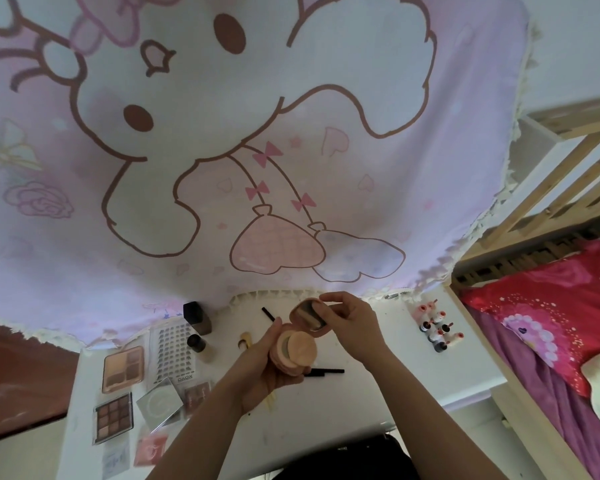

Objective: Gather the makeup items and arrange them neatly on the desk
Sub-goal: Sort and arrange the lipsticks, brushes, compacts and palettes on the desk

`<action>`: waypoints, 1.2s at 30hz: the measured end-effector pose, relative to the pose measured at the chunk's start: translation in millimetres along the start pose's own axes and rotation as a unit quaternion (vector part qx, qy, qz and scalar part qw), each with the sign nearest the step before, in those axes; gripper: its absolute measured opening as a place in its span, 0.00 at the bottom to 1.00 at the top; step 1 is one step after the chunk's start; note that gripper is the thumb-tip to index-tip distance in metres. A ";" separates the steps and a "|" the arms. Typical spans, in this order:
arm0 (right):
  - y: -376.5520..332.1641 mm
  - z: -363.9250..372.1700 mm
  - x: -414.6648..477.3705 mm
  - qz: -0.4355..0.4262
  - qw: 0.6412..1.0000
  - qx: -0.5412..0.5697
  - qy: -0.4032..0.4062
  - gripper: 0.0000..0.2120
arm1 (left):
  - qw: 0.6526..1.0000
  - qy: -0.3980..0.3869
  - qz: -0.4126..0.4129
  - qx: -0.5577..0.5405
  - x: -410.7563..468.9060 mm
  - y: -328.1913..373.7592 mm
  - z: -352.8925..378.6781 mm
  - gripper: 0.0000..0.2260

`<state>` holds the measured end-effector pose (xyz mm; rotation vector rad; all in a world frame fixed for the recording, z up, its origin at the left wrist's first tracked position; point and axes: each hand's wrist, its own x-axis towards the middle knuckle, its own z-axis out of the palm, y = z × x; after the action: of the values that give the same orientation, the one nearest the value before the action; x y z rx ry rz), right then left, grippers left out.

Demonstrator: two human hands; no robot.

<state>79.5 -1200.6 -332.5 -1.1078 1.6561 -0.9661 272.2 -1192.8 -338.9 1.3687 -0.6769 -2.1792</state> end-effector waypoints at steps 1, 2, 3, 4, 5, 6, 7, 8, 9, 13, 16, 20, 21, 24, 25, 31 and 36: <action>2.0 0.1 -1.5 0.012 1.000 0.006 0.006 0.11 | 1.000 0.002 -0.004 0.003 0.4 -1.3 0.6 0.26; 3.7 -0.1 -3.5 0.025 0.999 0.019 0.007 0.12 | 1.000 0.005 -0.008 0.002 1.0 -2.8 0.9 0.25; 6.0 -0.6 -5.2 0.041 0.998 0.036 0.002 0.13 | 1.000 0.007 -0.009 -0.007 1.2 -4.2 1.5 0.25; 7.8 -1.5 -7.8 0.062 0.996 0.061 -0.006 0.15 | 1.000 0.011 -0.008 -0.022 2.0 -6.0 1.5 0.24; 11.0 -2.4 -10.1 0.081 0.994 0.077 -0.013 0.16 | 0.999 0.013 -0.008 -0.041 2.8 -7.9 1.5 0.24; 13.6 -3.3 -13.5 0.093 0.992 0.082 -0.015 0.17 | 0.998 0.013 -0.007 -0.058 3.8 -10.0 1.1 0.23; 16.9 -4.0 -17.4 0.096 0.993 0.070 -0.010 0.16 | 0.997 0.009 -0.007 -0.074 4.9 -11.9 0.8 0.24; 19.6 -4.6 -21.7 0.091 0.995 0.047 0.004 0.14 | 0.996 0.008 -0.008 -0.084 6.1 -13.9 0.7 0.24; 22.3 -4.9 -26.2 0.078 0.997 0.014 0.022 0.12 | 0.996 0.008 -0.009 -0.091 7.6 -15.9 0.5 0.24; 22.1 -1.9 -44.6 0.062 0.996 -0.063 0.015 0.14 | 0.997 0.003 -0.018 -0.081 10.5 -22.1 2.1 0.24; 24.0 1.7 -53.2 0.081 0.993 -0.082 -0.011 0.18 | 0.997 -0.011 -0.024 -0.078 7.4 -27.6 4.5 0.24; 23.5 4.6 -60.1 0.017 0.998 -0.056 0.025 0.12 | 0.997 -0.014 -0.029 -0.063 2.7 -33.9 4.0 0.24; 21.4 5.0 -60.3 -0.014 0.998 -0.056 0.041 0.10 | 0.997 -0.011 -0.033 -0.064 1.3 -35.1 3.7 0.24; 18.8 7.4 -56.3 -0.083 0.988 -0.109 0.076 0.08 | 0.997 -0.008 -0.037 -0.065 -3.2 -38.2 2.2 0.26; 20.3 8.2 -54.4 -0.101 0.981 -0.140 0.084 0.08 | 0.997 -0.012 -0.039 -0.068 -5.0 -39.2 1.7 0.27; 31.6 16.9 -48.9 -0.107 0.957 -0.241 0.121 0.07 | 0.996 -0.024 -0.049 -0.068 -12.3 -41.2 1.1 0.26; 37.4 16.0 -55.6 -0.010 0.972 -0.201 0.125 0.18 | 0.996 -0.017 -0.064 -0.066 -11.4 -43.7 4.7 0.25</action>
<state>96.4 -1138.9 -357.8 -1.3088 2.1148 -0.8276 266.5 -1151.5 -357.0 1.3418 -0.4607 -2.3075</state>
